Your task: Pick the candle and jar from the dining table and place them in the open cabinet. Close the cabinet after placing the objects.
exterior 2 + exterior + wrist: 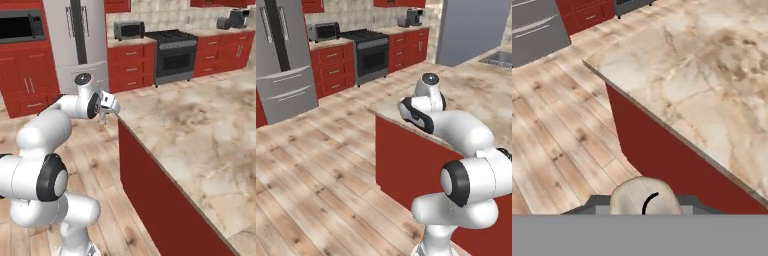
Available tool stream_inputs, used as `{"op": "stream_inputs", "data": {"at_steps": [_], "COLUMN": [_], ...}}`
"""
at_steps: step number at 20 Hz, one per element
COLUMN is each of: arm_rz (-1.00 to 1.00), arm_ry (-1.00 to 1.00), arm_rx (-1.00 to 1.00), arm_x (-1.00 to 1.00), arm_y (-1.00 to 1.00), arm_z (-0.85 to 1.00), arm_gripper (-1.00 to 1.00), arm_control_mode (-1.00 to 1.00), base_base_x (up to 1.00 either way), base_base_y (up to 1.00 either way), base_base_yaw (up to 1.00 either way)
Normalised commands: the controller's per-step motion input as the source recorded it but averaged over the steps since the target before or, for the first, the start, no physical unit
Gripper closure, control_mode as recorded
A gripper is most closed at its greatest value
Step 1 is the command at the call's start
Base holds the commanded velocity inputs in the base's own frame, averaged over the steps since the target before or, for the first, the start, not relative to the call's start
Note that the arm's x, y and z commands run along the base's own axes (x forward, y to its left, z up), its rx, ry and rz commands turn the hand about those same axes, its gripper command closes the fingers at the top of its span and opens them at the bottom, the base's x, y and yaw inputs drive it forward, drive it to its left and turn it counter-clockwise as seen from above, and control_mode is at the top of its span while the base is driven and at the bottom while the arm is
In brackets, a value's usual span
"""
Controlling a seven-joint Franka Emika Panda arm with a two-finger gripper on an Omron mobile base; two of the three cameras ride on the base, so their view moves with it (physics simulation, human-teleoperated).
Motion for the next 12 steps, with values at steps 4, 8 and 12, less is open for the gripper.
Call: {"op": "stream_inputs", "data": {"at_steps": [4,8,12], "arm_rz": [0.00,0.00,0.00], "arm_ry": [0.00,0.00,0.00], "arm_rx": [0.00,0.00,0.00], "arm_x": [0.00,0.00,0.00], "arm_y": [0.00,0.00,0.00], "arm_z": [0.00,0.00,0.00], "arm_gripper": [1.00,1.00,1.00], "arm_control_mode": [1.00,1.00,1.00], "base_base_x": [0.94,1.00,1.00], "base_base_y": [0.78,0.80,0.62], "base_base_yaw": [0.26,0.19,0.13]}}
